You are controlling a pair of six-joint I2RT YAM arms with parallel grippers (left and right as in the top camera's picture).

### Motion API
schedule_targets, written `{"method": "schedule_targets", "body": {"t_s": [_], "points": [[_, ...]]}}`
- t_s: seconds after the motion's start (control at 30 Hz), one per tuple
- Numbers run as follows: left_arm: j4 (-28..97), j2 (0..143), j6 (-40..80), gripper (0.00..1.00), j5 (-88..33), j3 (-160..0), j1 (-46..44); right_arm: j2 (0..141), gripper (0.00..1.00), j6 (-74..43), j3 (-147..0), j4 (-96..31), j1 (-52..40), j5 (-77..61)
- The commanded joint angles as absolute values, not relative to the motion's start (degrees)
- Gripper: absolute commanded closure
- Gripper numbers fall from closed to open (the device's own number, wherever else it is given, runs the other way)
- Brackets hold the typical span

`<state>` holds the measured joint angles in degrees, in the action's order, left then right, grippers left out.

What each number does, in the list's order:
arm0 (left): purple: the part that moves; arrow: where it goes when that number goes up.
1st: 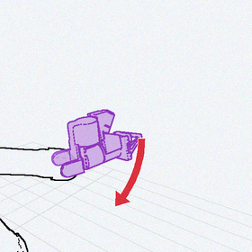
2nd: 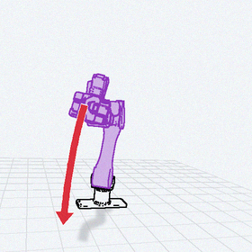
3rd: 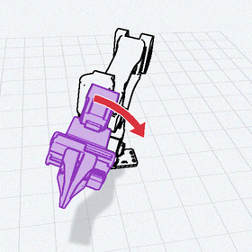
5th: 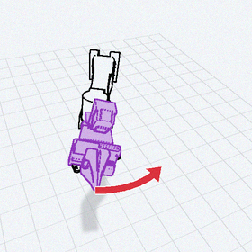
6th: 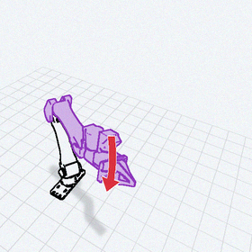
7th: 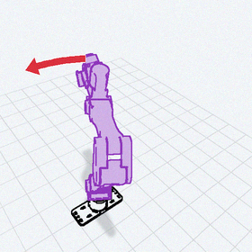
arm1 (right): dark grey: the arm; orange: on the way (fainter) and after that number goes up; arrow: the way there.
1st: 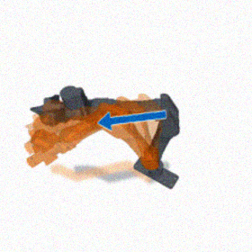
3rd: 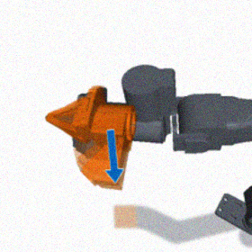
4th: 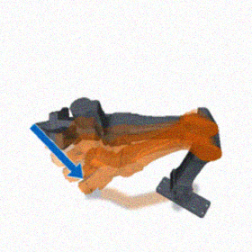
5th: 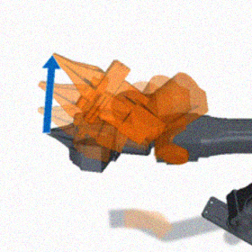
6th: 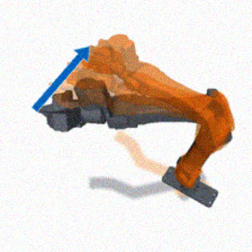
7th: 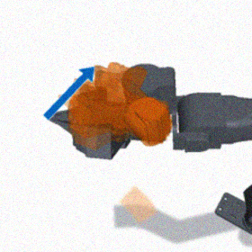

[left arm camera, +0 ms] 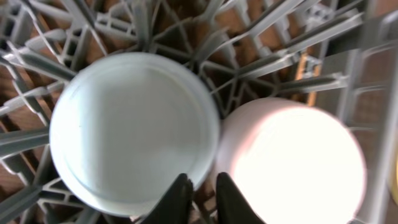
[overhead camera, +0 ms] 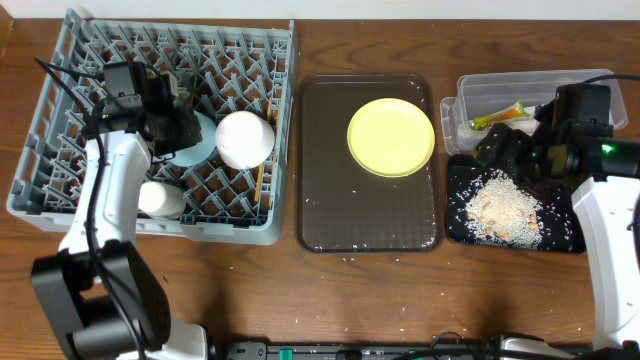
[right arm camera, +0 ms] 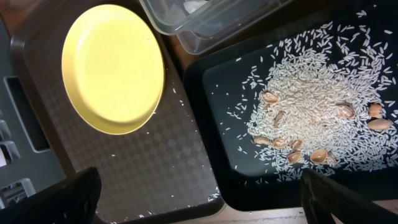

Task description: Sort waste into correct bins and load items into the dishwasher

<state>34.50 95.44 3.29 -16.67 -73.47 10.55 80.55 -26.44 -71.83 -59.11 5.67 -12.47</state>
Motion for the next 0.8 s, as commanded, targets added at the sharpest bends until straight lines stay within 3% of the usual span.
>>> {"method": "schedule_targets", "body": {"t_s": [0.0, 0.33, 0.5, 0.77], "points": [[34.7, 89.7, 4.4, 0.71, -17.6, -73.4, 9.3, 80.8, 0.01, -25.6, -72.0, -59.2, 5.9, -12.9], [44.6, 76.4, 6.5, 0.56, -17.8, -73.4, -1.1, 80.8, 0.01, -25.6, -72.0, -59.2, 5.9, -12.9], [49.7, 73.1, 6.9, 0.37, -17.8, -73.4, -5.8, 80.8, 0.01, -25.6, -72.0, -59.2, 5.9, -12.9], [50.5, 72.9, 8.9, 0.35, -29.4, -73.4, -9.1, 80.8, 0.01, -32.8, -72.1, -52.1, 5.9, -18.5]]}}
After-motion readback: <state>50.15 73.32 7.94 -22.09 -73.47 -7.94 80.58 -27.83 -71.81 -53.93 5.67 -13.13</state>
